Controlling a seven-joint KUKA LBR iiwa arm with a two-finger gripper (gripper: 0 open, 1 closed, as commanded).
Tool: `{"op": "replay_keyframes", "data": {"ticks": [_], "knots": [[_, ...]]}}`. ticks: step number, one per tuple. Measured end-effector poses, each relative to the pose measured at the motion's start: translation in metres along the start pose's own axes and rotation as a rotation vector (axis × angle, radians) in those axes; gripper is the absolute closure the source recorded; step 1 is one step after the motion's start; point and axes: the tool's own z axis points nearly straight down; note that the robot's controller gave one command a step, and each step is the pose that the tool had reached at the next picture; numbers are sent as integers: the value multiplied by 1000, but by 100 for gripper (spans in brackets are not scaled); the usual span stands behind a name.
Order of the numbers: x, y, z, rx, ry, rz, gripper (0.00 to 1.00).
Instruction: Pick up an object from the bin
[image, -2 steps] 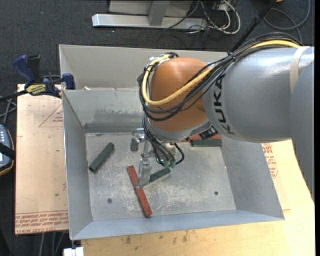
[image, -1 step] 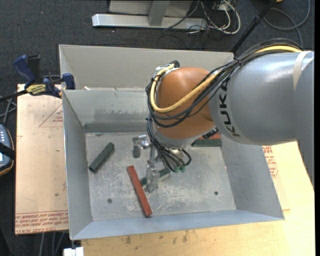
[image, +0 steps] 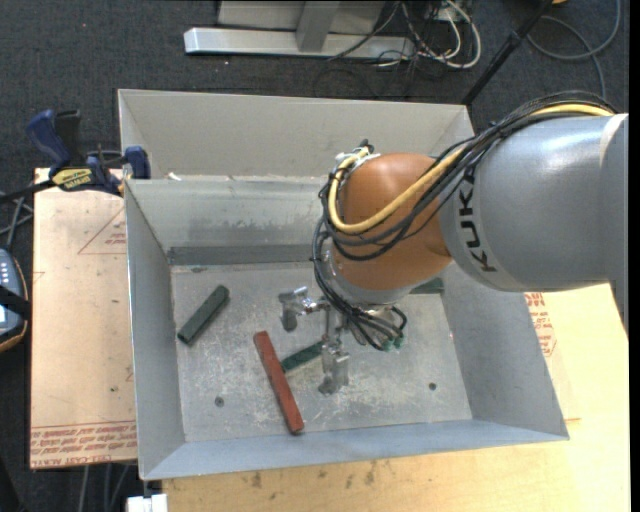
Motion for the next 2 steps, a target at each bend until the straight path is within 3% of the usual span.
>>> {"op": "replay_keyframes", "data": {"ticks": [1, 2], "knots": [[-12, -24, 11, 0, -7, 102, 0], [0, -10, 74, -1, -5, -267, 100]]}}
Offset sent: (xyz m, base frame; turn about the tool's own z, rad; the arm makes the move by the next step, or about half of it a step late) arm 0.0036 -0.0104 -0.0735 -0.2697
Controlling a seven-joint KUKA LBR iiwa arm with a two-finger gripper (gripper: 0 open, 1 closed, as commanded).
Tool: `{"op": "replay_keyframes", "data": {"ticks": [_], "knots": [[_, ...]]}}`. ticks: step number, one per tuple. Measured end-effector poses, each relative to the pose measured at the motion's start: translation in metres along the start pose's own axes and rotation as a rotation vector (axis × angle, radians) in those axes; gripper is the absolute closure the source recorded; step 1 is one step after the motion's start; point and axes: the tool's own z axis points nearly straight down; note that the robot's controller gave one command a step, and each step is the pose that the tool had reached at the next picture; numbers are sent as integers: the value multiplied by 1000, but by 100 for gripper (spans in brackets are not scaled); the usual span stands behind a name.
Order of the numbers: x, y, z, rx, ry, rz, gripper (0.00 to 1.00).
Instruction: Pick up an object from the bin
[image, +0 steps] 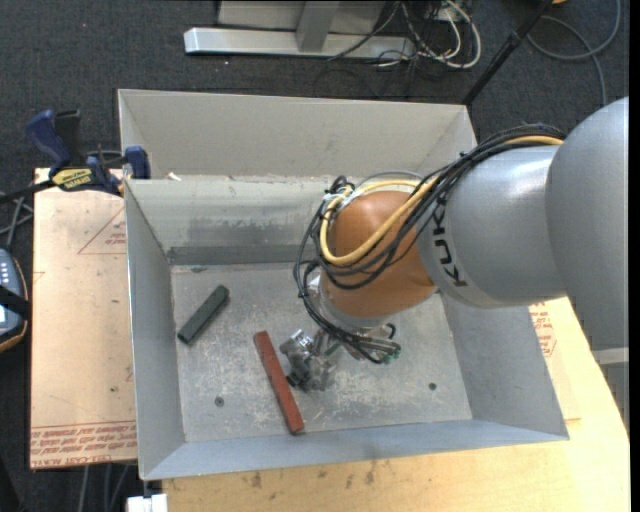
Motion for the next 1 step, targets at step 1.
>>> {"op": "replay_keyframes", "data": {"ticks": [1], "knots": [[0, 0, 0, 0, 0, 0, 100]]}}
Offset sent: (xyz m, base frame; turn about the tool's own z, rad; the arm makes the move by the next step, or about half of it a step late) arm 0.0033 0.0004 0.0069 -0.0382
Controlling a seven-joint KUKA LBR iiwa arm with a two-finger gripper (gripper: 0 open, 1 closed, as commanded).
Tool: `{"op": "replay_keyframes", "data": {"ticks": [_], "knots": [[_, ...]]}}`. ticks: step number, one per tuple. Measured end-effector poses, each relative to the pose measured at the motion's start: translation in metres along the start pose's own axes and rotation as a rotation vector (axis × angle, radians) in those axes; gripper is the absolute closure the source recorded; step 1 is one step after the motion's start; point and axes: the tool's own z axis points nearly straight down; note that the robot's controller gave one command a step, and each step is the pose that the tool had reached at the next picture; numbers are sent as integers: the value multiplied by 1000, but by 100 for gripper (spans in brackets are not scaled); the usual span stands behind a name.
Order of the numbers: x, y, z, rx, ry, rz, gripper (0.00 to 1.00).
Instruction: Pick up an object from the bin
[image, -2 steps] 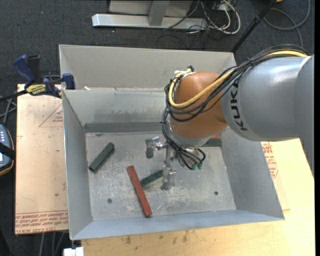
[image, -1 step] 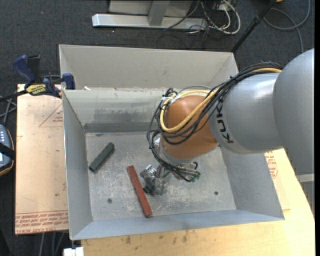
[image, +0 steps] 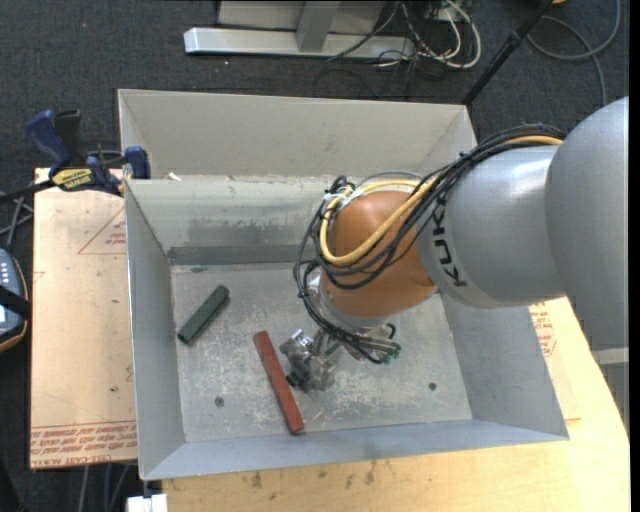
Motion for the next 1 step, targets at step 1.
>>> {"op": "replay_keyframes", "data": {"ticks": [1], "knots": [[-1, 0, -2, 0, 0, -11, 100]]}}
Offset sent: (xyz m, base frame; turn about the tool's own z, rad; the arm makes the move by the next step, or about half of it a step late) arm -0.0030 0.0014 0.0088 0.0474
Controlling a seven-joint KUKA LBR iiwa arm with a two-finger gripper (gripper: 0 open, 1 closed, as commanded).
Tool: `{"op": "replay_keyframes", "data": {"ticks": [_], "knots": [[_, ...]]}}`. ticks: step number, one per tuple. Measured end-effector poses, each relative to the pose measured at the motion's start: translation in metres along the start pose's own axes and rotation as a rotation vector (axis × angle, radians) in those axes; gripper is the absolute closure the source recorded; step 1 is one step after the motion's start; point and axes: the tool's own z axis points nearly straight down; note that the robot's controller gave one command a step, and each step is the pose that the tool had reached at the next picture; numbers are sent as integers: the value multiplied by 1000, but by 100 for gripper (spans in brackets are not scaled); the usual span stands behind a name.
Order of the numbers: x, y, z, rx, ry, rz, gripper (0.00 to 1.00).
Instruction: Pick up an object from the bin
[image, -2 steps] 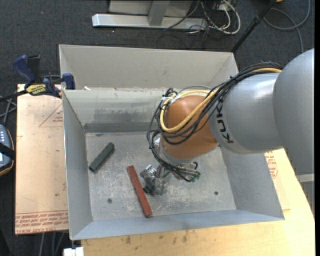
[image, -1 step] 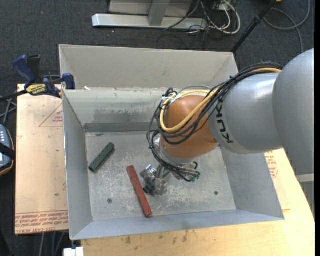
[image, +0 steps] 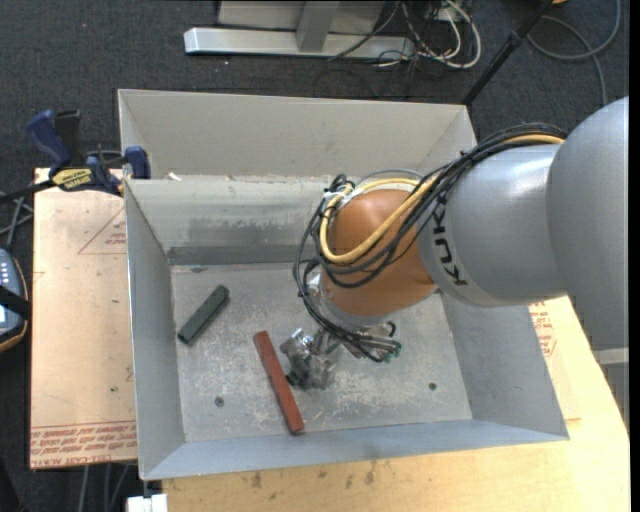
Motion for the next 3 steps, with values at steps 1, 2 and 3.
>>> {"op": "replay_keyframes", "data": {"ticks": [1, 2, 3], "knots": [[2, 4, -7, 0, 0, 61, 0], [2, 4, -7, 0, 0, 61, 0], [-13, -60, 12, 3, -3, -141, 100]]}}
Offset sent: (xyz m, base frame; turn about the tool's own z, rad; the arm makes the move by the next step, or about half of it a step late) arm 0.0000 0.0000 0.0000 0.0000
